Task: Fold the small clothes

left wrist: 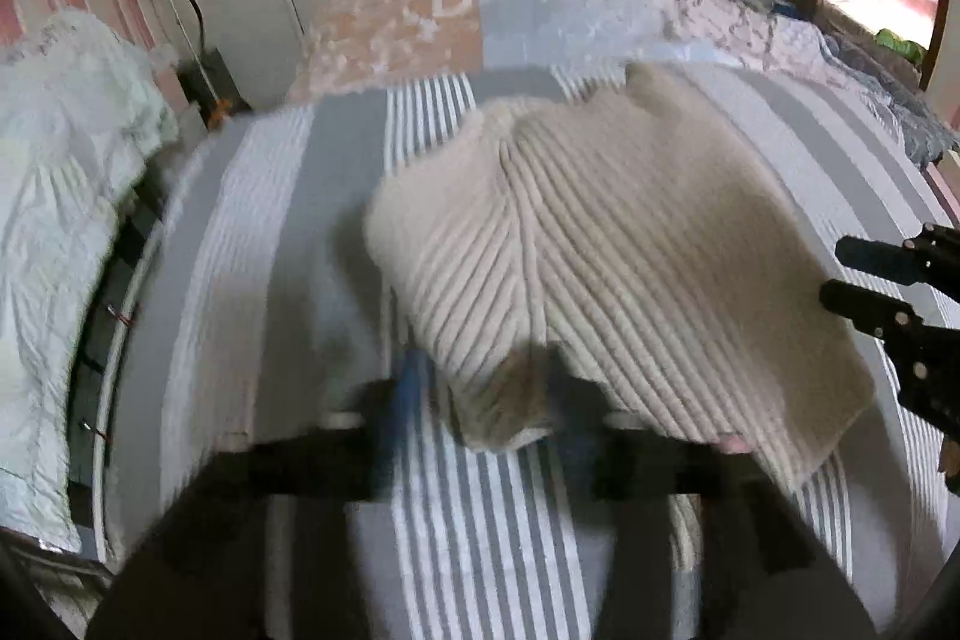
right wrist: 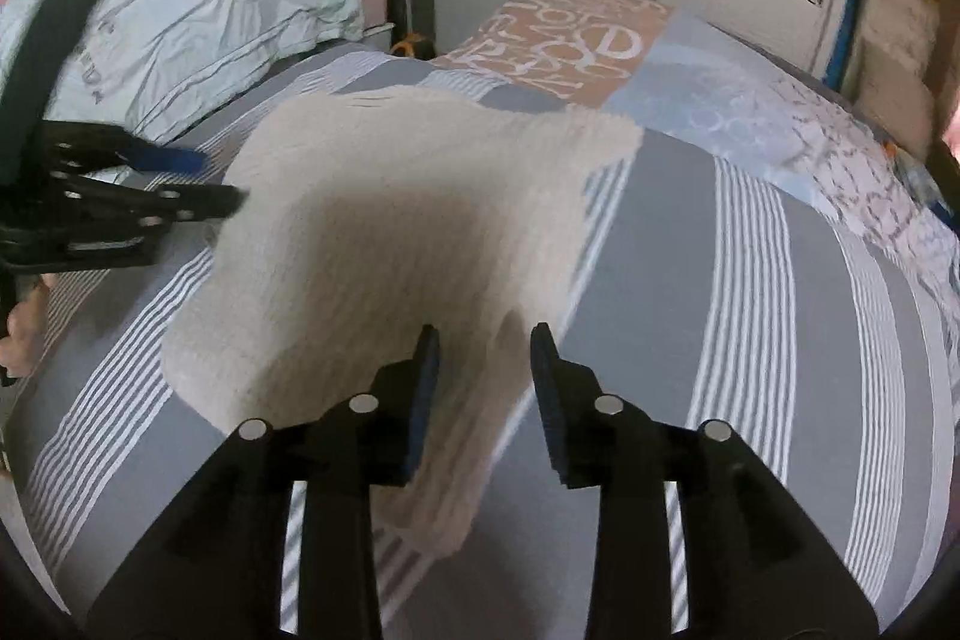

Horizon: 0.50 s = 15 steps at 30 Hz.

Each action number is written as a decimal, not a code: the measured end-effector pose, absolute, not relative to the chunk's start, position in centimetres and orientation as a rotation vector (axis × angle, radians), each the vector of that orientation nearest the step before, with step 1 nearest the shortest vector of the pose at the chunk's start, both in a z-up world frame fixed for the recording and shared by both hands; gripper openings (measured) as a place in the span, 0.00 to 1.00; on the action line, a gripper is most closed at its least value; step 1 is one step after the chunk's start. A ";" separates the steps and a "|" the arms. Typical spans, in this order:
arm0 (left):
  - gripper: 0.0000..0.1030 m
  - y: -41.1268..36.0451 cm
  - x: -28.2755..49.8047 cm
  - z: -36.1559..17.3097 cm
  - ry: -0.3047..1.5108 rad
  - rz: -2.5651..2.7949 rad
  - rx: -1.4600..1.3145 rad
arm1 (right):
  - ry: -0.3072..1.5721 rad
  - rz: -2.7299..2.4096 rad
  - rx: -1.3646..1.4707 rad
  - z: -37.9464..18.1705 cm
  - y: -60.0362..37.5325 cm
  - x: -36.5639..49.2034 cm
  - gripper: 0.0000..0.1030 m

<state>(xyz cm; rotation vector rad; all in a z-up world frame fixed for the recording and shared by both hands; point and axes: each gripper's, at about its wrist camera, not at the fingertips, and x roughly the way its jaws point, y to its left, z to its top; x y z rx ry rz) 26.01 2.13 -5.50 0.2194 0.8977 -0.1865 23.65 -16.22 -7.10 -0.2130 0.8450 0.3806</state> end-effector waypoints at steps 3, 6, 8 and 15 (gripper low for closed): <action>0.65 0.7 24.7 -5.0 0.881 -0.231 0.257 | 0.876 0.380 -0.265 -8.6 -15.5 23.4 0.32; 0.65 -1.7 24.2 -7.1 0.900 -0.239 0.353 | 0.887 0.366 -0.310 -10.0 -15.2 23.3 0.32; 0.65 -2.6 24.4 -9.2 0.922 -0.204 0.414 | 0.897 0.370 -0.300 -10.7 -15.5 23.4 0.32; 0.66 -1.7 24.9 -10.4 0.937 -0.195 0.369 | 0.904 0.382 -0.275 -10.7 -16.0 23.5 0.33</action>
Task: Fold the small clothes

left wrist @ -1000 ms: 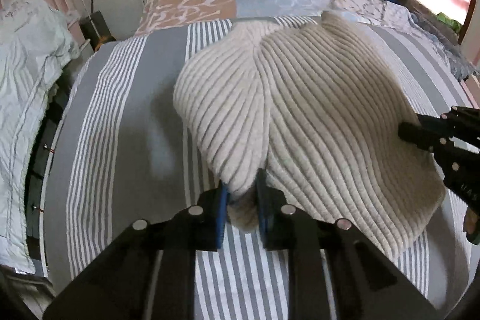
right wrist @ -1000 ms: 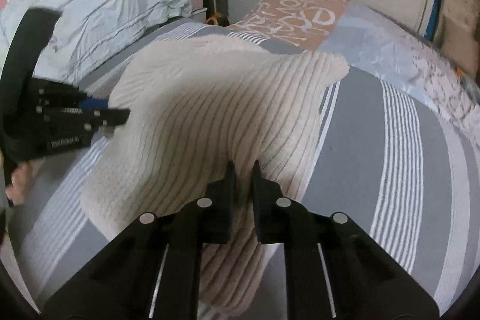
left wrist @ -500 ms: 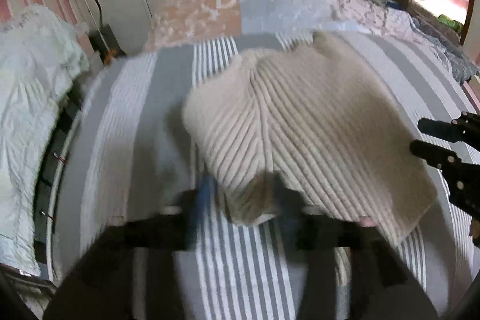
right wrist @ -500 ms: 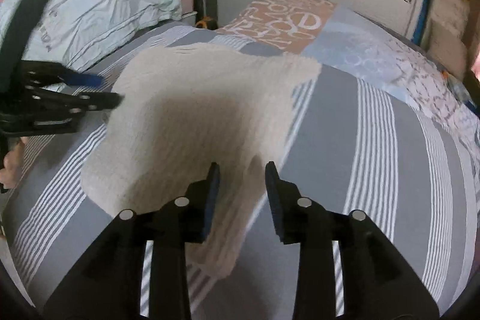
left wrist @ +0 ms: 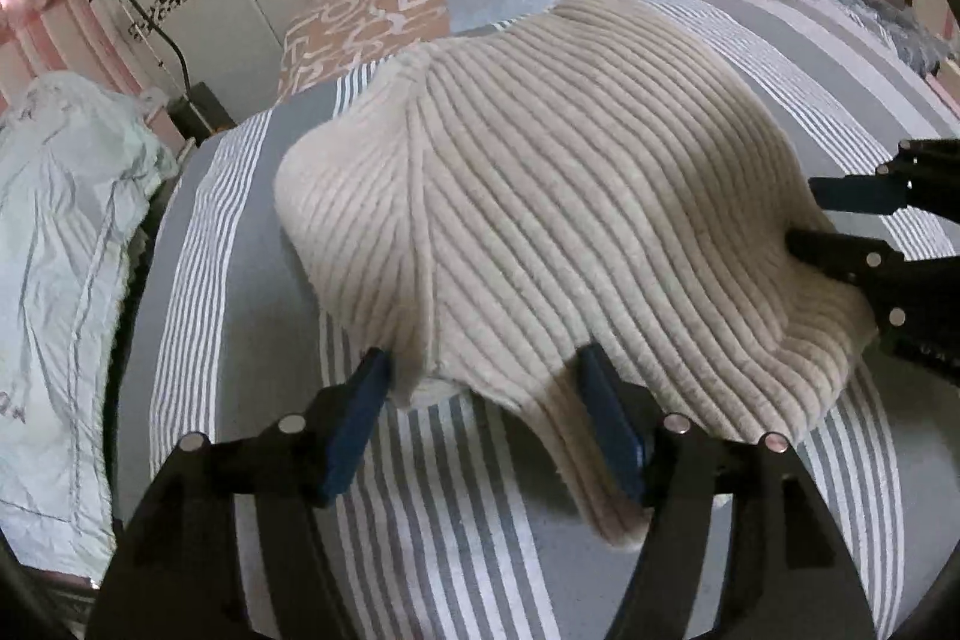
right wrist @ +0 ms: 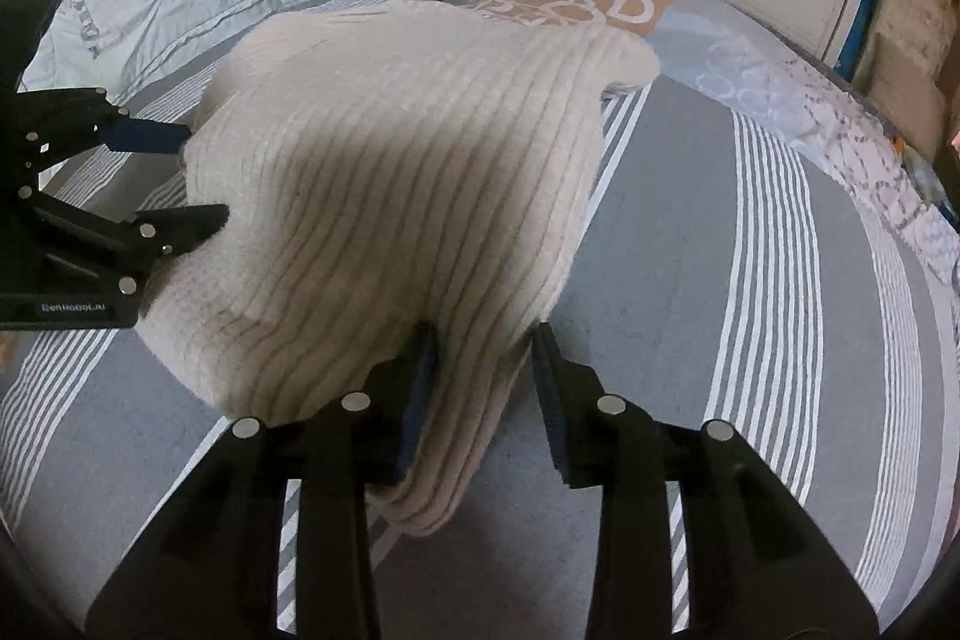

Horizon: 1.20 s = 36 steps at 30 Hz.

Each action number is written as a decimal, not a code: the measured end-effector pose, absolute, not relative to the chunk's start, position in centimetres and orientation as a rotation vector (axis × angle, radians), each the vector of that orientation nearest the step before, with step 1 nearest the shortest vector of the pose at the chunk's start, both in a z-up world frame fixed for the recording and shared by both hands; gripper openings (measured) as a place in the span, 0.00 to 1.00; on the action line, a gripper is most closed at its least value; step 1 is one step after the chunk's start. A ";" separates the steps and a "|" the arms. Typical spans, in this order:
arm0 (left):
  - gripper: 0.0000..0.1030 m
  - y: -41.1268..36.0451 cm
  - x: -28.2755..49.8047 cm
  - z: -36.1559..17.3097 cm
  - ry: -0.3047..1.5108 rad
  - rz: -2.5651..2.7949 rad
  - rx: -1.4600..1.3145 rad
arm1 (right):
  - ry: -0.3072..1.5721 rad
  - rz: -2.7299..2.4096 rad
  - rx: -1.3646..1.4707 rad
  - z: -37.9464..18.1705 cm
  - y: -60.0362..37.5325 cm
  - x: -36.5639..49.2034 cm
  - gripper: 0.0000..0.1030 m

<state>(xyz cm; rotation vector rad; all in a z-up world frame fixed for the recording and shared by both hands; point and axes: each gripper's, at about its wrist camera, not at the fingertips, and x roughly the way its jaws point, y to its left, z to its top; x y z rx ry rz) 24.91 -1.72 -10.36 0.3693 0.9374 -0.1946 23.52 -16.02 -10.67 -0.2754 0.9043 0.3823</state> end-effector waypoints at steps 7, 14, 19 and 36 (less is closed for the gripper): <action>0.72 -0.8 24.2 -8.8 0.916 -0.211 0.267 | 0.860 0.377 -0.168 -7.6 -17.1 23.3 0.54; 0.73 0.2 24.0 -7.8 0.928 -0.208 0.222 | 0.786 0.306 -0.182 -5.7 -16.7 22.7 0.86; 0.73 1.2 23.9 -7.2 0.908 -0.186 0.211 | 0.759 0.266 -0.174 -5.3 -17.2 22.8 0.97; 0.73 7.0 27.7 -8.3 0.992 -0.235 -0.124 | 0.695 0.171 -0.225 -5.8 -17.1 24.4 0.97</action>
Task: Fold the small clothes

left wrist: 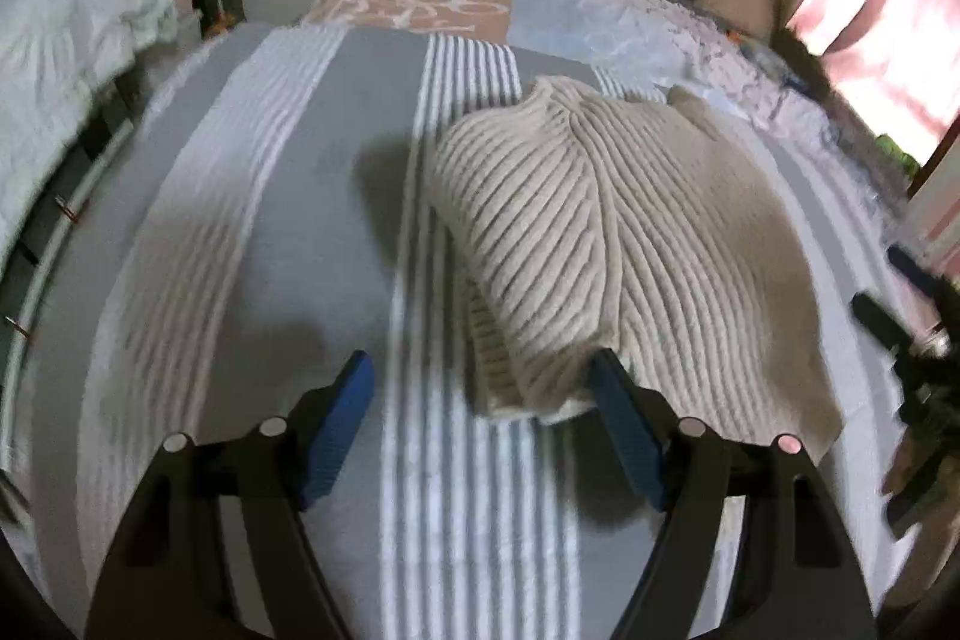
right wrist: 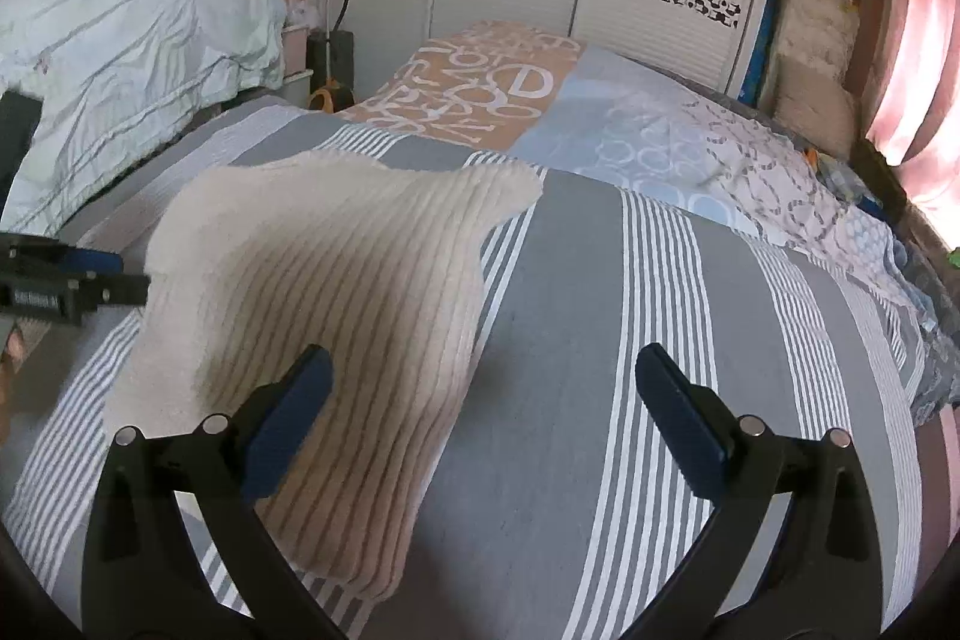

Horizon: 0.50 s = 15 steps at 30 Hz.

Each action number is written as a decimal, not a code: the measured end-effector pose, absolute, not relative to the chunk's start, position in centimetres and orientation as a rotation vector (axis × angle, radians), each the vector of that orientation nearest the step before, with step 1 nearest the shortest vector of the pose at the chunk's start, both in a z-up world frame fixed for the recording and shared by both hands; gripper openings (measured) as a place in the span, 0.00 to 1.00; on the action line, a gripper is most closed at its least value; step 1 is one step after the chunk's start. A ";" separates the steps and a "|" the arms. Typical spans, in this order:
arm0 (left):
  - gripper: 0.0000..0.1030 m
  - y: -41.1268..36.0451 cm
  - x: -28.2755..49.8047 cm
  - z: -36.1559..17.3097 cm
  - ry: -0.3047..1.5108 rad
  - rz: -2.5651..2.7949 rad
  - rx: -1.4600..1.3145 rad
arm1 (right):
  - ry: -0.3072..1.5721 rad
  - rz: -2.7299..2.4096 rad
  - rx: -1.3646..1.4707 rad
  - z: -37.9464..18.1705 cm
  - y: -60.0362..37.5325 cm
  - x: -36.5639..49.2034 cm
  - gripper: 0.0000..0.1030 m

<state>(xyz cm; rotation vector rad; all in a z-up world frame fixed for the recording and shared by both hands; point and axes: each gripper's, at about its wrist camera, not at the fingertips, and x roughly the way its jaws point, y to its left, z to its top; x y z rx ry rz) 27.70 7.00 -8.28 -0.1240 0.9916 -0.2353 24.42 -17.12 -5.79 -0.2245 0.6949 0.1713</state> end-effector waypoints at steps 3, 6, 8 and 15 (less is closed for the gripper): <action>0.73 7.0 28.6 -8.6 0.991 -0.275 -0.168 | 0.695 0.169 -0.244 -6.1 -16.8 24.8 0.97; 0.73 7.0 28.9 -8.9 1.007 -0.291 -0.202 | 0.699 0.166 -0.252 -6.3 -16.9 25.1 0.97; 0.73 7.5 28.1 -7.8 0.984 -0.307 -0.235 | 0.701 0.162 -0.253 -6.4 -17.1 25.3 0.97; 0.95 6.4 28.5 -4.6 0.902 -0.293 -0.167 | 0.705 0.157 -0.238 -6.6 -17.3 25.6 0.97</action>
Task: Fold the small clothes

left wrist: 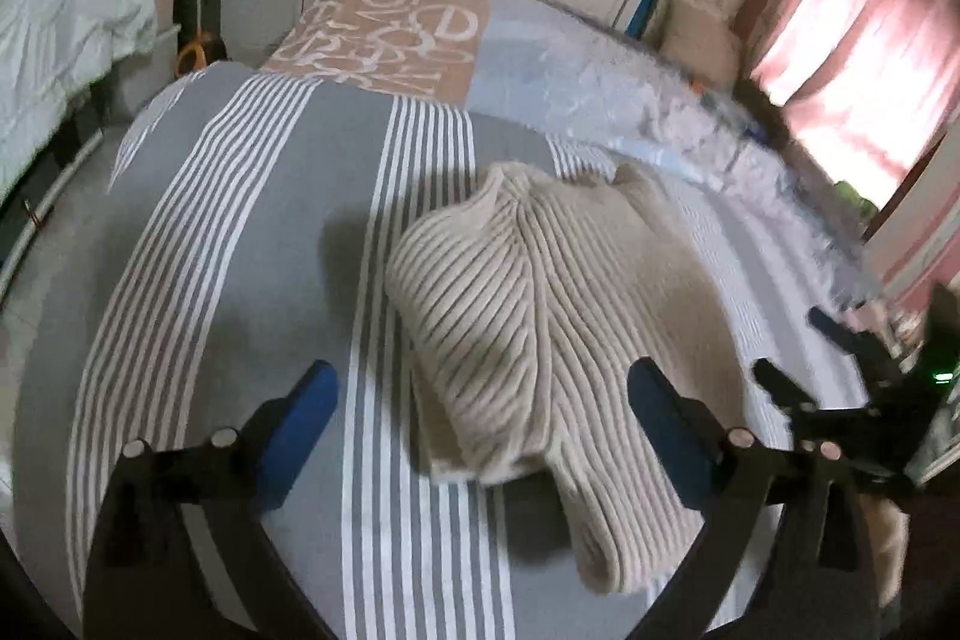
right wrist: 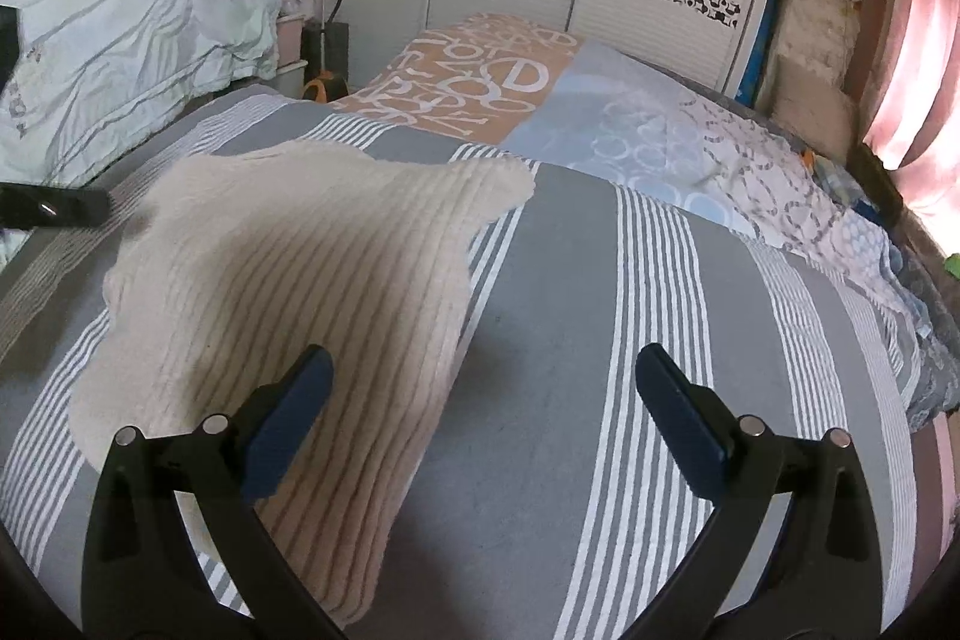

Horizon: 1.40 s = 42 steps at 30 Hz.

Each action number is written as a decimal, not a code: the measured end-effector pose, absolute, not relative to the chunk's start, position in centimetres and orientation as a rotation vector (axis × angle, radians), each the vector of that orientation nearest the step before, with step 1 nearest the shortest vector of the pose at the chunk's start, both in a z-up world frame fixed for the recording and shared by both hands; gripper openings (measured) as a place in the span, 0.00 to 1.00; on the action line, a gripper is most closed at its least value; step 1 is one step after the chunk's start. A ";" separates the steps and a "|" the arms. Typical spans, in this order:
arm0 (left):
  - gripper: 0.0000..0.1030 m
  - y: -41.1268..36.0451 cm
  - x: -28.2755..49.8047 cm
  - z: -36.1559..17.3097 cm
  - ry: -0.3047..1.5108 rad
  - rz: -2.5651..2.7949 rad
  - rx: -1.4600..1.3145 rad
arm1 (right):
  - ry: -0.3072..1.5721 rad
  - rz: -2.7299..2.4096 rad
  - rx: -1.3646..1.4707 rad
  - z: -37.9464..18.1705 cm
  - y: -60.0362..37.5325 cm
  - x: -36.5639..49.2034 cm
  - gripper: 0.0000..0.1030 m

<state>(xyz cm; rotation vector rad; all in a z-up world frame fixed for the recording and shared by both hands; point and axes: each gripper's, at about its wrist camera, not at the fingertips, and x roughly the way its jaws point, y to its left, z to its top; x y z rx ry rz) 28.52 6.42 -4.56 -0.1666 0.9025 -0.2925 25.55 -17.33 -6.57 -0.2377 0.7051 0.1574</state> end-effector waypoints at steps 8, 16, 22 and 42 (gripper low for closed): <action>0.97 3.6 30.0 -9.2 0.978 -0.314 -0.125 | 0.708 0.148 -0.270 -7.0 -17.6 24.8 0.97; 0.99 3.8 30.0 -11.4 1.000 -0.407 -0.236 | 0.733 0.156 -0.224 -7.5 -18.4 25.4 0.97; 0.96 1.2 29.8 -11.7 1.005 -0.463 -0.147 | 0.750 0.159 -0.219 -7.9 -18.4 26.1 0.97; 0.57 0.3 29.8 -10.7 1.001 -0.544 0.012 | 0.943 0.435 -0.013 -10.6 -18.1 31.1 0.94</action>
